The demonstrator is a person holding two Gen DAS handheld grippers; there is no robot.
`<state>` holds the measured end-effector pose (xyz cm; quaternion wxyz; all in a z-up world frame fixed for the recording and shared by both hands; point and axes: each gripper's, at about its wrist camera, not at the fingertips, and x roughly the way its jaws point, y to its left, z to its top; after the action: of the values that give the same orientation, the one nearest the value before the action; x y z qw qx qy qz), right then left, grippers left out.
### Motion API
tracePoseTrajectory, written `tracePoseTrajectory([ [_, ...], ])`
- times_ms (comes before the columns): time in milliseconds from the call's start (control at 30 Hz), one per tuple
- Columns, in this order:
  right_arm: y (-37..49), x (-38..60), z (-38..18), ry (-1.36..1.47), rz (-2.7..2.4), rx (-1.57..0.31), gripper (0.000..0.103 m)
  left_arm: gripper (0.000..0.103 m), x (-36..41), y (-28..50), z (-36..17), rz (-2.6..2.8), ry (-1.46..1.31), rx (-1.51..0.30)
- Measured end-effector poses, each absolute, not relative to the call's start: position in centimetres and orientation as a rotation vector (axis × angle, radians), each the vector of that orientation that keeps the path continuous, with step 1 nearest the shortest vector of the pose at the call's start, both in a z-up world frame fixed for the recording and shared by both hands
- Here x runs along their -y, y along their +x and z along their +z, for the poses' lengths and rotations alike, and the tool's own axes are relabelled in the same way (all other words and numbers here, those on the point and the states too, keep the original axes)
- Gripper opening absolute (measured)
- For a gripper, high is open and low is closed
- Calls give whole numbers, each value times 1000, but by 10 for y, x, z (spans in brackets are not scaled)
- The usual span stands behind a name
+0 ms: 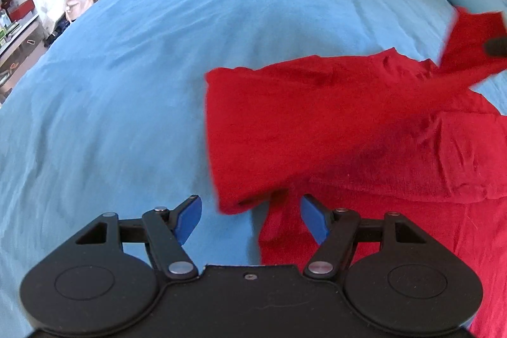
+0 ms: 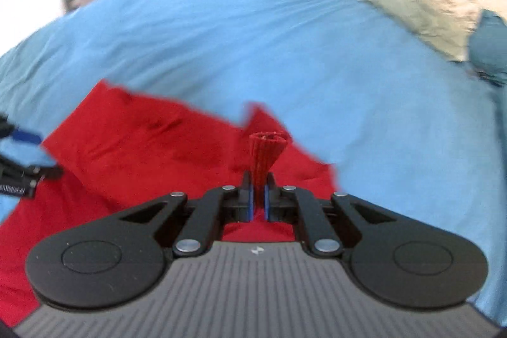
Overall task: Fold small clothes
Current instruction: 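Grasp the opposite side edge of the sweater with the right gripper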
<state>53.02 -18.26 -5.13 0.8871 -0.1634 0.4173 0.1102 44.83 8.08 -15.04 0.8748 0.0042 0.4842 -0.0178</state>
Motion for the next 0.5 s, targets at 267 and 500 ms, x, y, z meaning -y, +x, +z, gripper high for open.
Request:
tracePoseTrajectory([
  [267,506,255,-50,-210,-10,-873,21,74,-71,459,-163,-35,28,-1024],
  [500,490,304,-80,-66,-141,-929,21,75,-67,464,-167,1,43,-1027],
])
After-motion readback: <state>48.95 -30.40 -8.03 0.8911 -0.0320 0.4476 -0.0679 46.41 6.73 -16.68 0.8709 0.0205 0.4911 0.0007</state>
